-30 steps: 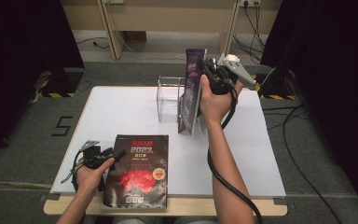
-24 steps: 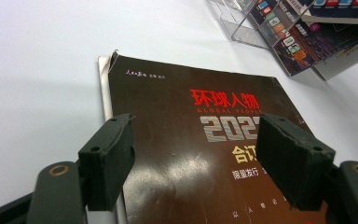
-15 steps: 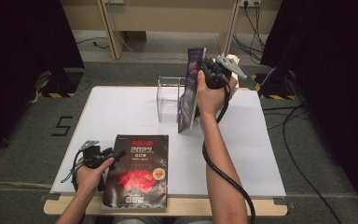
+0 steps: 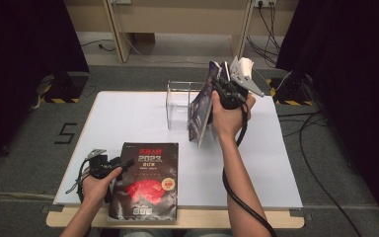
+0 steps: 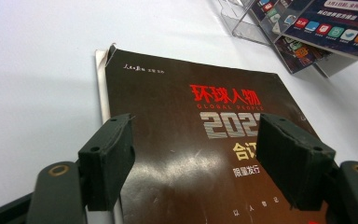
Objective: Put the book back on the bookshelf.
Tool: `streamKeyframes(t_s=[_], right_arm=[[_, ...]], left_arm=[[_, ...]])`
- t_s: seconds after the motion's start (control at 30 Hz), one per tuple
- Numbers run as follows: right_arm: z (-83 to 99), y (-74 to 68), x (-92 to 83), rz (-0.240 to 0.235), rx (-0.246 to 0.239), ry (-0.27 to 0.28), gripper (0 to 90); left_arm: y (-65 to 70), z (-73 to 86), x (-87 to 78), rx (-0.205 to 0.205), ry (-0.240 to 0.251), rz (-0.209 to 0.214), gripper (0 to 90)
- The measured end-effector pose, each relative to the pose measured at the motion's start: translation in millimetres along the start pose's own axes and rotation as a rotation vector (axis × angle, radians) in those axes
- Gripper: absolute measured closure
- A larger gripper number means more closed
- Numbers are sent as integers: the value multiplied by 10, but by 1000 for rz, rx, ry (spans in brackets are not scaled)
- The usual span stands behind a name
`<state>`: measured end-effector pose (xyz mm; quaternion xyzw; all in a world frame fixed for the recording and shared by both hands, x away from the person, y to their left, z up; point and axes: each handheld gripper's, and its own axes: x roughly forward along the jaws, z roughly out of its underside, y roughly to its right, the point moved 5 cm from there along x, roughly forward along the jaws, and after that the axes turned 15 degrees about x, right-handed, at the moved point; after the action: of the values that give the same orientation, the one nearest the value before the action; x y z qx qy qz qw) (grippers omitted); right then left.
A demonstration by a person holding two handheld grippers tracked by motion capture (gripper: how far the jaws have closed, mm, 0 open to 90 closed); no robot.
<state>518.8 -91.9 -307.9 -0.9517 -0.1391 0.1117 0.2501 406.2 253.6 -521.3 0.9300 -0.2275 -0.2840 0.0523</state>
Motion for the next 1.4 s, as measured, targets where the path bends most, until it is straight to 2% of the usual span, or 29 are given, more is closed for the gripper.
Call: streamKeyframes(t_s=[0.23, 0.3, 0.43, 0.6, 0.73, 0.87, 0.97, 1.03, 1.13, 1.4], right_arm=[[-31, 196, -126, 31, 92, -99, 725], [-41, 244, -128, 40, 119, -148, 712], [-85, 308, -117, 65, 154, -191, 686], [-153, 320, -86, 98, 149, -216, 679], [-221, 333, -30, 138, 145, -232, 717], [-273, 347, 6, 204, 155, -288, 810], [-295, 350, 5, 214, 182, -327, 822], [-291, 332, 0, 210, 185, -329, 825], [-264, 260, -16, 175, 173, -317, 826], [-228, 17, 25, 88, 117, -213, 828]], left_arm=[[21, 3, 6, 1, -1, 5, 269], [20, 6, 12, 0, -2, 7, 269], [19, 7, 11, 0, -2, 7, 269], [16, 8, 11, 0, -3, 7, 269], [21, 3, 7, 0, -1, 8, 268], [16, 4, 8, -1, -1, 7, 268], [21, 3, 12, -1, -1, 8, 268], [23, 3, 10, -1, -1, 8, 268], [16, 4, 8, 0, -1, 7, 268], [11, 4, 3, -1, -1, 7, 268]])
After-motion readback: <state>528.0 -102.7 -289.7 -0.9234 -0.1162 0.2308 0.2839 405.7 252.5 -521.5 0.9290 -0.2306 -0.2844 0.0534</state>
